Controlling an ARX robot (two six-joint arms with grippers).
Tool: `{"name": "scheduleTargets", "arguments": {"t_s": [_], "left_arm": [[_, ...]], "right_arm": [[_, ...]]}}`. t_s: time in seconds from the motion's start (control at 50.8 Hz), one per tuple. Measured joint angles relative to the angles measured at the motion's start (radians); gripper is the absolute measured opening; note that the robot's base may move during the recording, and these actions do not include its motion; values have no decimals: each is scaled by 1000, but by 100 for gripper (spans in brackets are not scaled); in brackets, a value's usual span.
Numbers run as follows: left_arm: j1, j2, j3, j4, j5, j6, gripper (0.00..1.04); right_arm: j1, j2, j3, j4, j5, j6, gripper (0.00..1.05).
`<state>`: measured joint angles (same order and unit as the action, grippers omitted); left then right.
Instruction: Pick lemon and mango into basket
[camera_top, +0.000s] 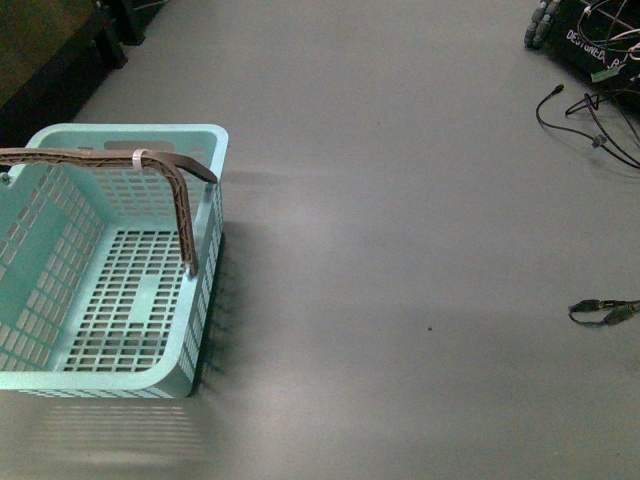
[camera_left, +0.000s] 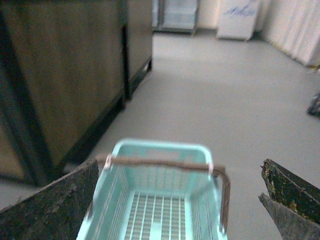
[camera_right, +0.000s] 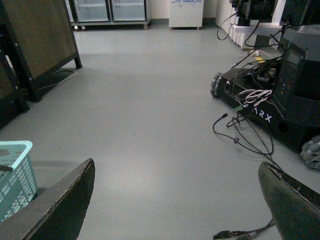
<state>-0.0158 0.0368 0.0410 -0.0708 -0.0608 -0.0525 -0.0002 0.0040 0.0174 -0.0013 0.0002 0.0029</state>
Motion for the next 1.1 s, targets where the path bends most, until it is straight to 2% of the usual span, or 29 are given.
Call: {"name": "scheduleTargets", "arguments": {"t_s": [0.02,0.059,0.118,0.177,0.256,0.295,0.393,0.61,0.826,1.101], "left_arm": [[-28,60,45,-111,-66,-57,98],[-47,179,117,-259,-129,-153,98],[-33,291,163,-315,-109,-299,98],[32,381,194,-261,-11,-429,98],[142,561,214,-101,113,-600,98],[156,671,215,-9,122,-673,98],[144,996,248,246,112,-850,98],[66,1476,421,515,80,-1097,98],[12,1842,677,576,21,-1204,98],[7,2071,898,595,4,-1209,98]], "right_arm": [[0,0,0,0,0,0,96],[0,0,0,0,0,0,96],[0,0,0,0,0,0,96],[0,0,0,0,0,0,96],[0,0,0,0,0,0,96],[0,0,0,0,0,0,96],[0,0,0,0,0,0,96],[0,0,0,0,0,0,96],[0,0,0,0,0,0,96],[0,0,0,0,0,0,96]]}}
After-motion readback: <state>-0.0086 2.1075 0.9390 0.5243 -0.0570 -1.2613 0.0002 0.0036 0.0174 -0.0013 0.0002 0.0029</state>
